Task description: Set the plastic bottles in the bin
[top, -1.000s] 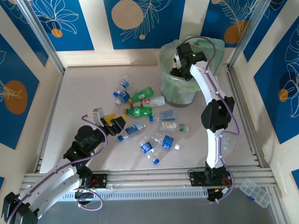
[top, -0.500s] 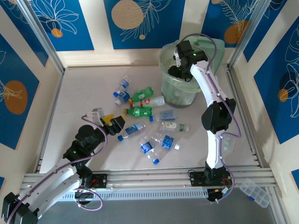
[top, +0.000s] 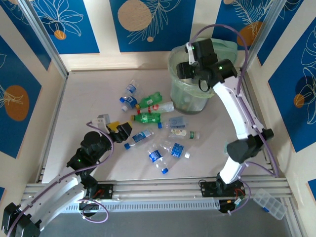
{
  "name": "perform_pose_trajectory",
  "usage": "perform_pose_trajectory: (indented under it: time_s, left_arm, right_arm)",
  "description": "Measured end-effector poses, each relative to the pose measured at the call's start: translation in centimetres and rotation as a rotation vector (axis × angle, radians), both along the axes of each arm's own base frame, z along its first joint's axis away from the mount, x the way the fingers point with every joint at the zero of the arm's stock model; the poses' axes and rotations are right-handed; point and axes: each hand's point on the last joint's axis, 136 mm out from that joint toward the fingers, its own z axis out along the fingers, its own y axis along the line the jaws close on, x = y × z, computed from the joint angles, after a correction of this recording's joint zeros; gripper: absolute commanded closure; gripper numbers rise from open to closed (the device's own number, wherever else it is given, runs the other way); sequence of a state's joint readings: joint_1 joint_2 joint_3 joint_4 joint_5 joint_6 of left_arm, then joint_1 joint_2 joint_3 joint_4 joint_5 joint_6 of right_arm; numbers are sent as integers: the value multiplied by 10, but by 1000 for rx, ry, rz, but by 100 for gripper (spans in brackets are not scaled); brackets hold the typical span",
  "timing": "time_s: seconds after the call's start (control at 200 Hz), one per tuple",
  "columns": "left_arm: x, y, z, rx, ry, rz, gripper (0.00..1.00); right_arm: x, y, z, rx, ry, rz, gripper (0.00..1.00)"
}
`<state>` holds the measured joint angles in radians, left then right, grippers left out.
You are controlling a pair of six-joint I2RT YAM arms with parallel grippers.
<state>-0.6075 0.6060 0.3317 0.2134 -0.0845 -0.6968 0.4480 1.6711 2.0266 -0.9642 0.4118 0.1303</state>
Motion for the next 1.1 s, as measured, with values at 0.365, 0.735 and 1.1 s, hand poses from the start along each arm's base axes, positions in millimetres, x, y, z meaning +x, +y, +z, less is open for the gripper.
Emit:
perform_pose_trajectory:
  time_s: [0.365,0.735,1.1]
  left_arm:
    - [6,3,-10,61,50,30,16]
    - [16,3,-37,159,151,63,17]
    - [17,9,-34,173,159,89,17]
  right_arm:
    - [-118,77,-64,86,-36,278,38]
    - [-193,125,-190,36,190,431,39]
    - [-259,166,-253,-262,402,513,37]
